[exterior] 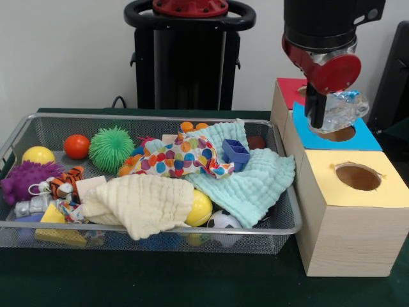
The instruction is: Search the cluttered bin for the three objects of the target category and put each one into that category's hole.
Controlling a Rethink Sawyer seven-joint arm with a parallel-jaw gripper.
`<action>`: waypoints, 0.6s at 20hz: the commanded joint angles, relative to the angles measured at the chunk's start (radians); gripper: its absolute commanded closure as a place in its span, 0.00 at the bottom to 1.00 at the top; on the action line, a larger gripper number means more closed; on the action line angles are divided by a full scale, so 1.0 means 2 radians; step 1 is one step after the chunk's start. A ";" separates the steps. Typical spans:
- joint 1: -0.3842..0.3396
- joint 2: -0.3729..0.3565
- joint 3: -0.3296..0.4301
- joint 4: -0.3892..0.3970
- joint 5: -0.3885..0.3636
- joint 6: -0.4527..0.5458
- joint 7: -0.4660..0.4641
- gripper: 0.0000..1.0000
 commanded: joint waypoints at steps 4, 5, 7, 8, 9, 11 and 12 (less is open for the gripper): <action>0.000 -0.023 0.016 0.106 0.029 -0.039 0.112 1.00; -0.001 -0.026 0.016 0.111 0.030 -0.040 0.108 1.00; -0.002 -0.033 0.016 0.120 0.031 -0.039 0.101 1.00; -0.003 -0.037 0.017 0.125 0.032 -0.038 0.096 1.00; -0.004 -0.042 0.017 0.130 0.032 -0.037 0.093 1.00; -0.004 -0.051 0.019 0.140 0.032 -0.037 0.088 1.00; -0.004 -0.055 0.019 0.146 0.032 -0.037 0.085 1.00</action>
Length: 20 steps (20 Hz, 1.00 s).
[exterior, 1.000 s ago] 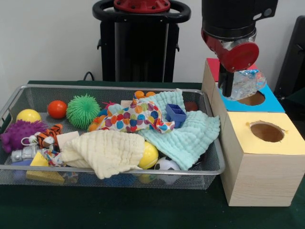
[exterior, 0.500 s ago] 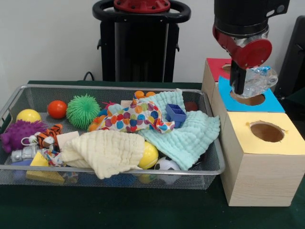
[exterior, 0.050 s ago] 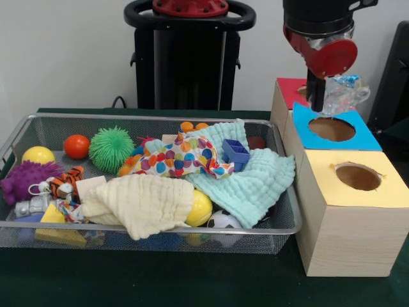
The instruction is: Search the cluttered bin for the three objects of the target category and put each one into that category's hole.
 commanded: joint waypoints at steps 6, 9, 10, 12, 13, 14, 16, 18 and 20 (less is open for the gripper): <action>-0.012 -0.042 0.019 0.112 0.015 -0.033 0.073 1.00; -0.011 -0.043 0.023 0.116 0.017 -0.038 0.074 1.00; -0.011 -0.042 0.026 0.117 0.018 -0.042 0.074 1.00; -0.012 -0.037 0.032 0.119 0.021 -0.048 0.073 1.00; -0.011 -0.035 0.035 0.121 0.022 -0.053 0.073 1.00; -0.012 -0.032 0.037 0.123 0.023 -0.058 0.072 1.00; -0.011 -0.029 0.041 0.126 0.027 -0.068 0.072 1.00; -0.010 -0.027 0.044 0.132 0.031 -0.079 0.072 1.00; -0.010 -0.025 0.048 0.138 0.035 -0.090 0.070 1.00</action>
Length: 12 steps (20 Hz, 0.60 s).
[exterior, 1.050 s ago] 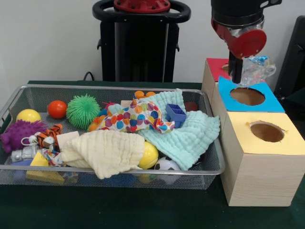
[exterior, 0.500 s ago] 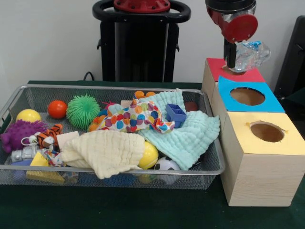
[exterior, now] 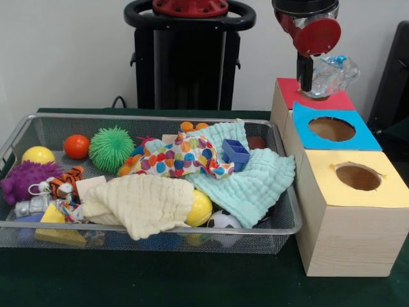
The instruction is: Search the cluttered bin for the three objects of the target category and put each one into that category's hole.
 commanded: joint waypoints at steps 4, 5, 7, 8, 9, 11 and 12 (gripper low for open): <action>-0.010 0.020 0.058 0.085 0.039 -0.092 0.066 1.00; -0.010 0.022 0.061 0.088 0.042 -0.099 0.065 1.00; -0.010 0.025 0.065 0.091 0.047 -0.110 0.064 1.00; -0.009 0.027 0.065 0.091 0.049 -0.112 0.066 1.00; -0.008 0.029 0.066 0.090 0.050 -0.113 0.068 1.00; -0.006 0.032 0.067 0.089 0.051 -0.118 0.072 1.00; -0.006 0.033 0.069 0.090 0.053 -0.121 0.072 1.00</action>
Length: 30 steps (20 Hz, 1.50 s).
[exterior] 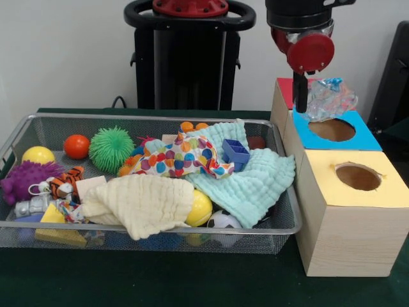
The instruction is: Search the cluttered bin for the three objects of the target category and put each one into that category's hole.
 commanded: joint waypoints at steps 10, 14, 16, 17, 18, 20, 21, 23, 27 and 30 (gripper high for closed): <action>-0.005 0.037 0.073 0.074 0.033 -0.063 0.069 1.00; -0.004 0.038 0.078 0.080 0.038 -0.077 0.069 1.00; -0.003 0.037 0.081 0.086 0.039 -0.083 0.068 1.00; -0.003 0.035 0.082 0.090 0.040 -0.086 0.067 1.00; -0.003 0.034 0.084 0.093 0.040 -0.088 0.066 1.00; -0.003 0.031 0.086 0.100 0.040 -0.092 0.064 1.00; -0.003 0.029 0.087 0.103 0.039 -0.094 0.063 1.00; -0.004 0.026 0.088 0.109 0.039 -0.096 0.062 1.00; -0.002 0.021 0.089 0.116 0.037 -0.097 0.064 1.00; 0.002 0.019 0.088 0.116 0.036 -0.094 0.071 1.00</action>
